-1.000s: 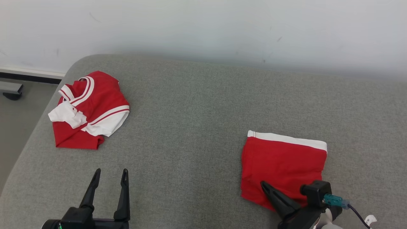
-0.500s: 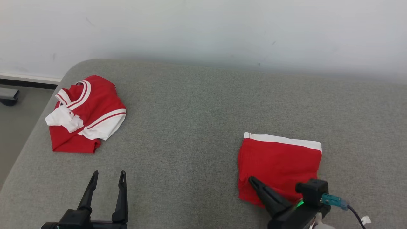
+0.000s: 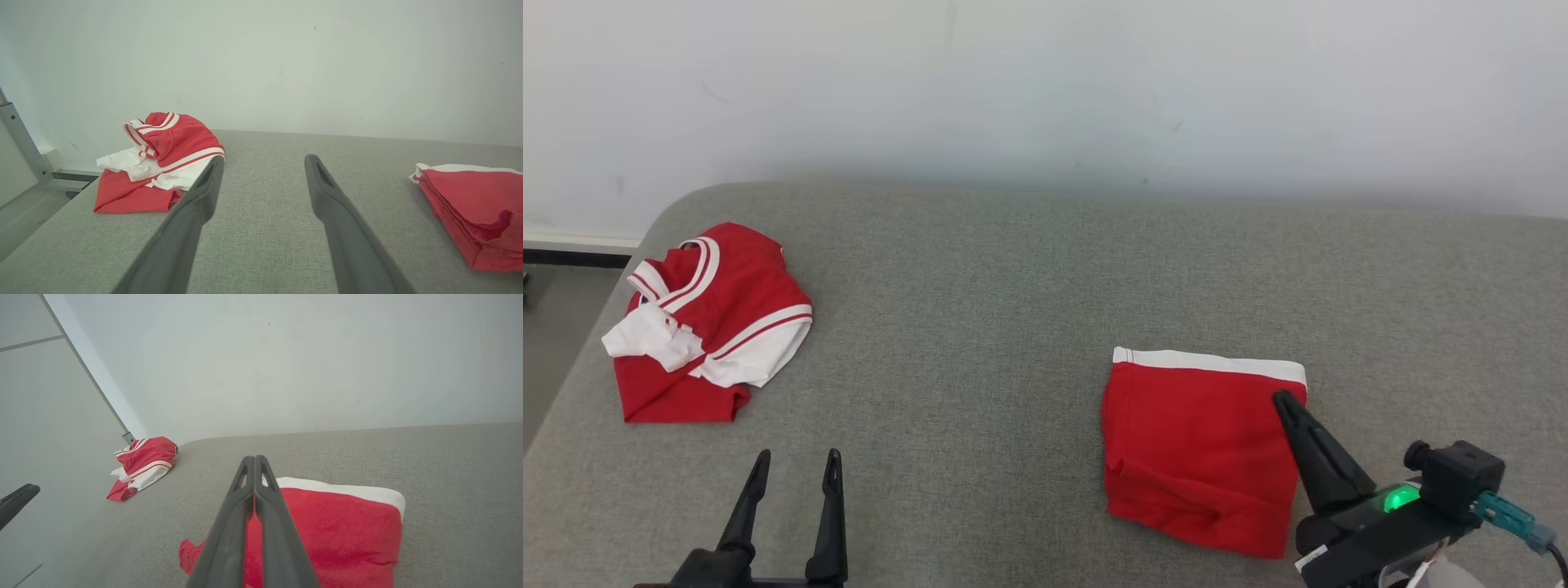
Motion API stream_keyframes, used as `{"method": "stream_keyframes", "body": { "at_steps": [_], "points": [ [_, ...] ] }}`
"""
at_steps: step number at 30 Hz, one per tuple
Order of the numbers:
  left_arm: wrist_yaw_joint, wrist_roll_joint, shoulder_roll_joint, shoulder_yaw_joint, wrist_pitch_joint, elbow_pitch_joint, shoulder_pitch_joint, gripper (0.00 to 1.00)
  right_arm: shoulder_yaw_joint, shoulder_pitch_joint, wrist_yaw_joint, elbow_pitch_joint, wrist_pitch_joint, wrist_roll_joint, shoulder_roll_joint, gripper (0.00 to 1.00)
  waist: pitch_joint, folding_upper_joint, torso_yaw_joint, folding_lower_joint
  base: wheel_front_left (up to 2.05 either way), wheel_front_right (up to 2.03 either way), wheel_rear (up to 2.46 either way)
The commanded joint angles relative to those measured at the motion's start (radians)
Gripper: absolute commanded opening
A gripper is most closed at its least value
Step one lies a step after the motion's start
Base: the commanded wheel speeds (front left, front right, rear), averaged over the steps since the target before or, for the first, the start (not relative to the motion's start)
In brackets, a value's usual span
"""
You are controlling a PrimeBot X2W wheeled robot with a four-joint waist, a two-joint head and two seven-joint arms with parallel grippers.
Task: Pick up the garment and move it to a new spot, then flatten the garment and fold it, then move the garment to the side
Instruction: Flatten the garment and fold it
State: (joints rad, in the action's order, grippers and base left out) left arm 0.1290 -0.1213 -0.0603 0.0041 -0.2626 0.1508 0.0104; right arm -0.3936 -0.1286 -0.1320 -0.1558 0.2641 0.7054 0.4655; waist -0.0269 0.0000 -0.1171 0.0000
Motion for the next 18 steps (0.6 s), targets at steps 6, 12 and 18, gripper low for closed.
{"method": "stream_keyframes", "body": {
  "at_steps": [6,12,18],
  "points": [
    [-0.004,0.007,0.000,0.007,-0.003,-0.004,-0.020,1.00,0.164,0.089,0.002,0.025,0.000,-0.069,-0.051,0.00,0.026,0.0000,0.037,0.0000,0.00,0.00,0.00],
    [-0.003,0.003,-0.008,0.014,-0.003,-0.001,-0.028,1.00,0.260,0.173,0.002,0.057,0.000,-0.155,-0.094,0.00,0.042,0.0000,0.055,0.0000,0.00,0.00,0.00],
    [-0.004,0.009,-0.010,0.021,-0.003,-0.011,-0.042,1.00,0.332,0.238,0.002,0.084,0.000,-0.230,-0.148,0.00,0.060,0.0000,0.068,0.0000,0.00,0.00,0.00]
  ]
}}
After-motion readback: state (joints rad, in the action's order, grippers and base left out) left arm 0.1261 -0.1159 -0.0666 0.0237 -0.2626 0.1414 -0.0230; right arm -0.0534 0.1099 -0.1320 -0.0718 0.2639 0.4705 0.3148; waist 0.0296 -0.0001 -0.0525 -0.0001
